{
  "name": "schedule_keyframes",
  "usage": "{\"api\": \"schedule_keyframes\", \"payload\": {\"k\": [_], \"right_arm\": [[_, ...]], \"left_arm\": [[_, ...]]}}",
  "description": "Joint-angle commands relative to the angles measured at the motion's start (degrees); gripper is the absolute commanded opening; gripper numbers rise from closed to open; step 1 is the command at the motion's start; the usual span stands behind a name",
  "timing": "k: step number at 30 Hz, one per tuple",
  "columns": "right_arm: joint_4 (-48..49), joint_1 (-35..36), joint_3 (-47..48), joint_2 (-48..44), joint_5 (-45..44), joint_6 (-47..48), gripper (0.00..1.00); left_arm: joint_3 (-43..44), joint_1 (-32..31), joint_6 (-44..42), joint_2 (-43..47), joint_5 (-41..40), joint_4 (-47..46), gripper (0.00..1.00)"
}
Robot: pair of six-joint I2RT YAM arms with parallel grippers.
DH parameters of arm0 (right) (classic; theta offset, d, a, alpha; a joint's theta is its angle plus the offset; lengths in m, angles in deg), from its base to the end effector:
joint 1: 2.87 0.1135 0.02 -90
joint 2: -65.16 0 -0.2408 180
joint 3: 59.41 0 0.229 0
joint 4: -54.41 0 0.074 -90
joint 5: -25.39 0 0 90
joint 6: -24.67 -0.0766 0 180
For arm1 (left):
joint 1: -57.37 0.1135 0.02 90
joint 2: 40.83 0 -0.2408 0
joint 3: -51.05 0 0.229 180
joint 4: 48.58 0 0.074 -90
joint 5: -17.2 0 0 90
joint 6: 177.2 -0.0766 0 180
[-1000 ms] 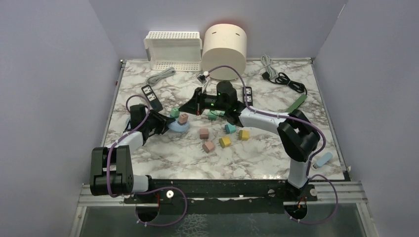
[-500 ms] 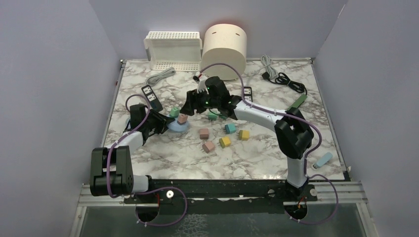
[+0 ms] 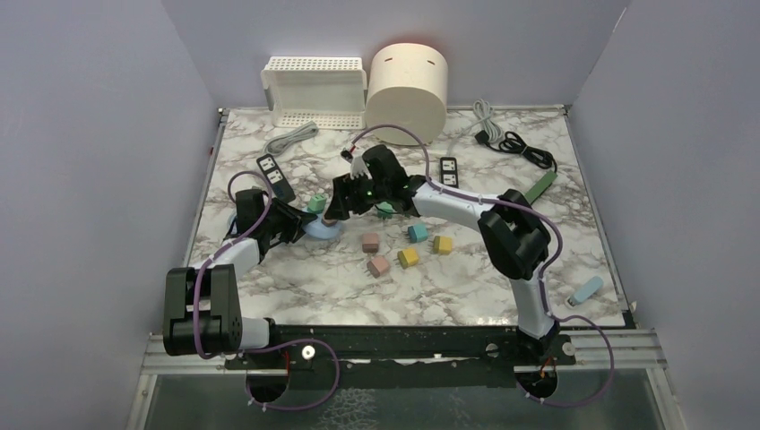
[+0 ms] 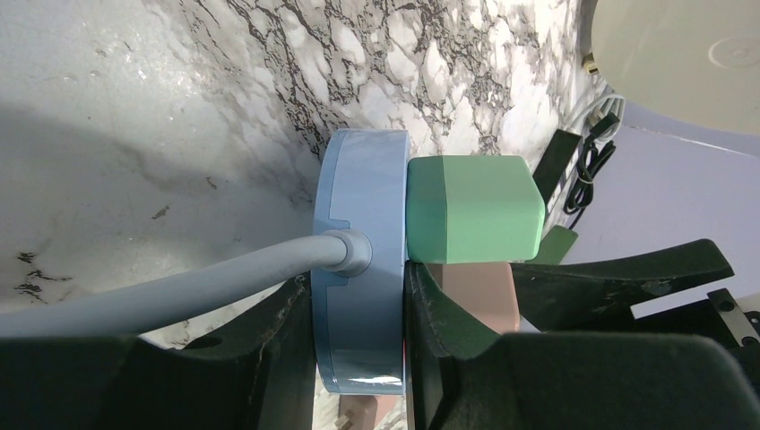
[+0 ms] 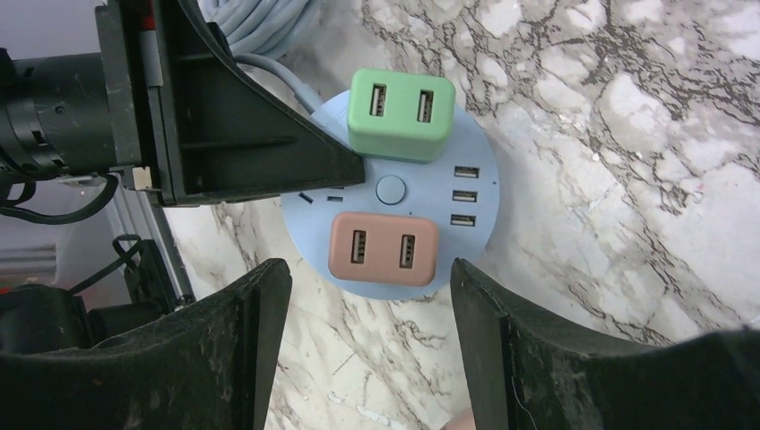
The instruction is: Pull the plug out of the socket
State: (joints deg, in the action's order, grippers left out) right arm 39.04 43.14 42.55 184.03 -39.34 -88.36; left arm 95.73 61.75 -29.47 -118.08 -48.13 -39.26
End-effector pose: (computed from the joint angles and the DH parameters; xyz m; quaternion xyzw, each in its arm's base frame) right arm 0.3074 0.3655 0.1812 -0.2737 0.8164 0.4247 0.2795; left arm 0.2684 -0.0115 0.1292 -0.3856 0.8091 -0.3531 0.2682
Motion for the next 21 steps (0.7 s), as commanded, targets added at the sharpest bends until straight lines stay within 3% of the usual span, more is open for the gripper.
{"api": "schedule_keyframes", "payload": {"k": [1, 11, 16, 21], "right_arm": [[-1.1, 0.2, 2.8, 2.5, 3.5, 0.5, 0.71], [-2.9, 0.2, 6.4, 6.3, 4.4, 0.5, 0.63], [-3.6, 0.2, 7.4, 7.2, 5.0, 0.5, 0.41], [-3.9, 0.2, 7.2, 6.9, 4.1, 0.2, 0.02]], "left_arm": [[0.4, 0.4, -2.9, -1.1, -4.3, 2.5, 0.00], [0.3, 0.4, -2.9, -1.6, -4.3, 2.2, 0.00], [0.4, 0.3, -2.9, -1.9, -4.3, 2.0, 0.00], [0.5, 0.4, -3.0, -2.4, -4.2, 1.9, 0.00]]}}
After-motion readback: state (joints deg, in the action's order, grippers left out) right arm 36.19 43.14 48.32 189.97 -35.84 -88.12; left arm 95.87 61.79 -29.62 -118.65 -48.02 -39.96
